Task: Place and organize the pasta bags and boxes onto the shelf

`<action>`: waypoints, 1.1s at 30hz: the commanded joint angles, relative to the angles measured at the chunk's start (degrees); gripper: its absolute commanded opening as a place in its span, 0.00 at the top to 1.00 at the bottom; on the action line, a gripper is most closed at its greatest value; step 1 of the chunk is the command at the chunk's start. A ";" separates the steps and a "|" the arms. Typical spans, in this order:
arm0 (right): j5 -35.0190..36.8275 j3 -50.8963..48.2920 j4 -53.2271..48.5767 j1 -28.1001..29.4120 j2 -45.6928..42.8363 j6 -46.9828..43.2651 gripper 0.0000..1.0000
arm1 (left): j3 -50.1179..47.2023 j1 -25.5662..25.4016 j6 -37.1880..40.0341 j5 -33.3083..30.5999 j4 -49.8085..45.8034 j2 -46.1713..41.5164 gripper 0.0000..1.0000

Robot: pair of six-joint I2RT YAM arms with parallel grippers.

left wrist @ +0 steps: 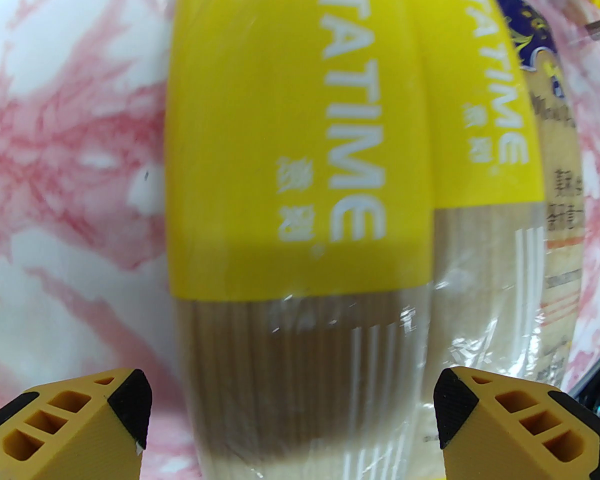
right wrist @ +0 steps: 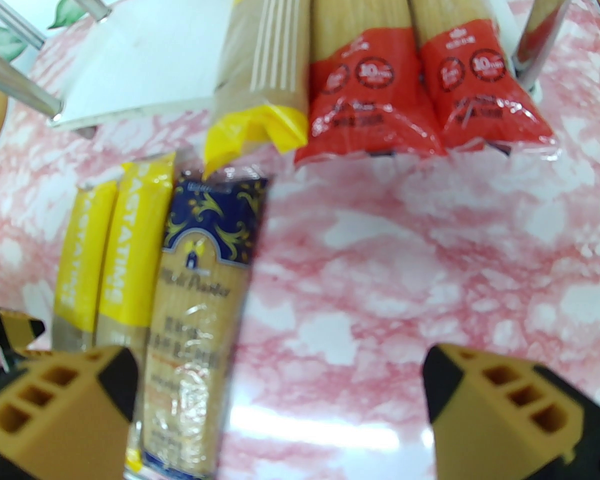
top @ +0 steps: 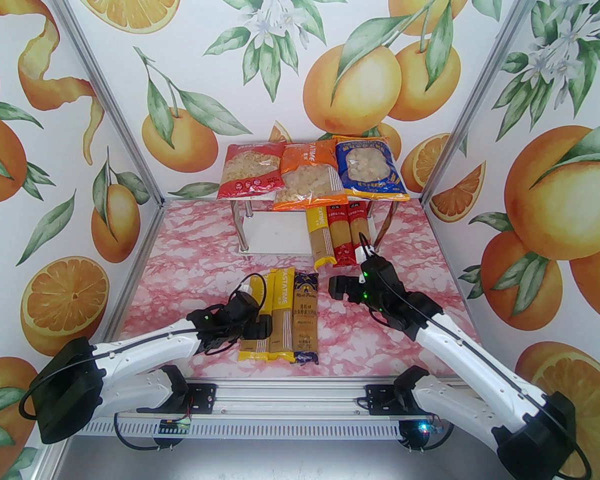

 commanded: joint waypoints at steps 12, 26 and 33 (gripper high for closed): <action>-0.43 0.50 0.31 0.23 0.24 0.68 0.00 | -0.34 -0.78 -0.45 2.16 4.64 3.48 0.00; 0.38 0.99 -0.41 0.10 0.46 0.21 0.00 | 7.57 -3.44 2.24 0.68 -0.54 15.73 0.25; 0.14 0.51 0.36 -0.04 0.80 0.32 0.00 | 7.30 -3.24 2.04 -0.03 -2.12 10.74 0.53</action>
